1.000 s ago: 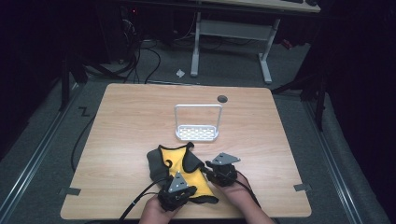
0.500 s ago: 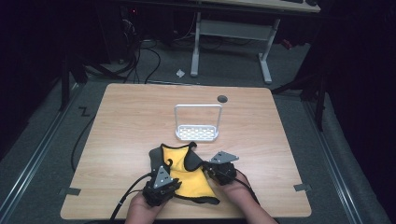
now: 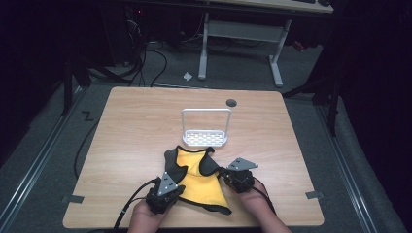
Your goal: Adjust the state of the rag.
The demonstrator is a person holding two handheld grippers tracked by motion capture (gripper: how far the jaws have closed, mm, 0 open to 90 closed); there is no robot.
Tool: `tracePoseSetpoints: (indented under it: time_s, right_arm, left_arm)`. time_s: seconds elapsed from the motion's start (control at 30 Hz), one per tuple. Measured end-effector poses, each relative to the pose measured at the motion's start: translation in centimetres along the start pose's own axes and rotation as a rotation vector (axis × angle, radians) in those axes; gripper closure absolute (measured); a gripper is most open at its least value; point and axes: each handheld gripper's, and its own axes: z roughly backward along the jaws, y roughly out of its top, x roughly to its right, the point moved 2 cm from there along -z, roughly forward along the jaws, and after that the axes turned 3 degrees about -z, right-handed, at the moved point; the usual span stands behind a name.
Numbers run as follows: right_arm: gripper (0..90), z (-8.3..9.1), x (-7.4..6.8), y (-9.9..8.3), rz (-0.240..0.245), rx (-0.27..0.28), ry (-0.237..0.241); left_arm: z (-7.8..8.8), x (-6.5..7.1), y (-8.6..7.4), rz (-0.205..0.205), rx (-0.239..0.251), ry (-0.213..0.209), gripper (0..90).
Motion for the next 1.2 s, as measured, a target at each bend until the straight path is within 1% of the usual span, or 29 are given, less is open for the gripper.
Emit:
tracePoseSetpoints:
  time_s: [0.03,0.07,0.1,0.13,0.17,0.2,0.23,0.27,0.3,0.33,0.37,0.4,0.43,0.47,0.53,0.57,0.63,0.67,0.7,0.77,0.83,0.9,0.93,1.0,1.03,1.07,1.1,1.13,1.2]
  right_arm:
    - [86.8,0.0,0.1,0.0,-0.002,0.001,-0.002]
    - [86.8,0.1,0.2,-0.1,-0.003,0.004,-0.002]
    - [86.7,0.2,0.3,-0.1,-0.008,0.004,-0.001]
    - [86.7,0.2,0.4,-0.1,-0.01,0.004,-0.001]
    - [86.7,0.2,0.4,-0.1,-0.01,0.005,-0.002]
    - [86.7,0.2,0.4,-0.2,-0.009,0.006,-0.002]
    - [86.6,0.2,0.4,-0.2,-0.007,0.006,-0.001]
    - [86.6,0.2,0.4,-0.2,-0.005,0.006,0.0]
    - [86.6,0.2,0.3,-0.2,-0.008,0.004,0.0]
    - [86.6,0.1,0.3,-0.2,-0.006,0.004,0.0]
    - [86.6,0.1,0.3,-0.1,-0.001,0.005,-0.001]
    - [86.7,0.1,0.2,-0.1,-0.002,0.006,0.0]
    - [86.7,0.1,0.2,-0.1,-0.001,0.006,-0.001]
    - [86.7,0.2,0.2,-0.1,0.0,0.005,-0.002]
    - [86.7,0.3,0.4,-0.2,-0.003,0.003,-0.012]
    - [86.7,0.3,0.6,-0.2,-0.006,0.005,-0.015]
    - [86.8,0.5,1.0,-0.2,-0.019,0.007,-0.027]
    - [86.8,0.7,1.5,-0.2,-0.031,0.011,-0.035]
    - [86.8,0.9,1.8,-0.2,-0.042,0.012,-0.038]
    - [86.8,1.3,2.9,0.0,-0.063,0.029,-0.059]
    - [86.8,1.6,3.8,0.1,-0.076,0.04,-0.082]
    - [86.7,1.7,5.0,0.2,-0.09,0.049,-0.104]
    - [86.6,1.7,5.5,0.3,-0.105,0.051,-0.115]
    - [86.2,1.6,6.6,0.4,-0.131,0.052,-0.115]
    - [86.1,1.4,6.8,0.4,-0.128,0.047,-0.12]
    - [85.8,1.1,7.0,0.5,-0.113,0.036,-0.13]
    - [85.4,0.9,7.0,0.6,-0.11,0.033,-0.129]
    - [84.5,0.5,6.9,0.7,-0.113,0.023,-0.124]
    - [79.3,-0.1,6.6,0.9,-0.098,0.008,-0.123]
  left_arm:
    - [0.3,-0.1,0.0,0.001,0.007,0.009,89.8]
    - [0.7,-0.1,0.1,0.005,0.026,0.021,88.2]
    - [1.0,-0.1,0.2,0.005,0.04,0.024,80.5]
    - [1.3,0.0,0.3,0.0,0.055,0.031,75.4]
    - [1.6,0.1,0.4,-0.003,0.073,0.048,70.8]
    - [1.7,0.1,0.4,-0.008,0.081,0.077,64.8]
    - [1.6,0.0,0.5,-0.009,0.077,0.095,58.9]
    - [1.2,-0.2,0.4,-0.003,0.062,0.119,54.5]
    - [0.9,-0.5,0.3,0.005,0.048,0.133,49.6]
    - [0.5,-0.9,0.2,0.02,0.026,0.142,46.8]
    - [0.0,-1.2,0.0,0.048,0.006,0.132,45.2]
    - [-0.5,-1.5,-0.1,0.07,-0.02,0.116,45.6]
    - [-0.9,-1.7,-0.3,0.088,-0.036,0.101,48.9]
    - [-1.0,-1.8,-0.4,0.105,-0.039,0.087,59.6]
    - [-0.8,-2.1,-0.4,0.115,-0.039,0.091,78.0]
    - [-0.7,-2.3,-0.4,0.118,-0.037,0.091,81.6]
    - [-0.2,-2.7,-0.7,0.119,-0.04,0.1,83.0]
    - [-0.1,-2.9,-0.8,0.123,-0.041,0.103,83.2]
    - [0.2,-3.1,-1.0,0.139,-0.037,0.1,83.2]
    - [0.5,-3.4,-1.3,0.154,-0.038,0.097,83.2]
    - [0.8,-3.5,-1.7,0.16,-0.042,0.106,83.2]
    - [1.0,-3.5,-2.0,0.158,-0.048,0.115,83.1]
    - [1.1,-3.5,-2.1,0.16,-0.046,0.11,83.1]
    - [1.2,-3.4,-2.4,0.167,-0.043,0.102,82.9]
    - [1.2,-3.3,-2.5,0.168,-0.041,0.097,82.8]
    - [1.3,-3.2,-2.5,0.169,-0.039,0.09,82.3]
    - [1.3,-3.0,-2.5,0.166,-0.037,0.083,81.3]
    - [1.4,-2.9,-2.6,0.157,-0.034,0.08,79.4]
    - [1.6,-2.7,-2.7,0.159,-0.03,0.063,71.7]
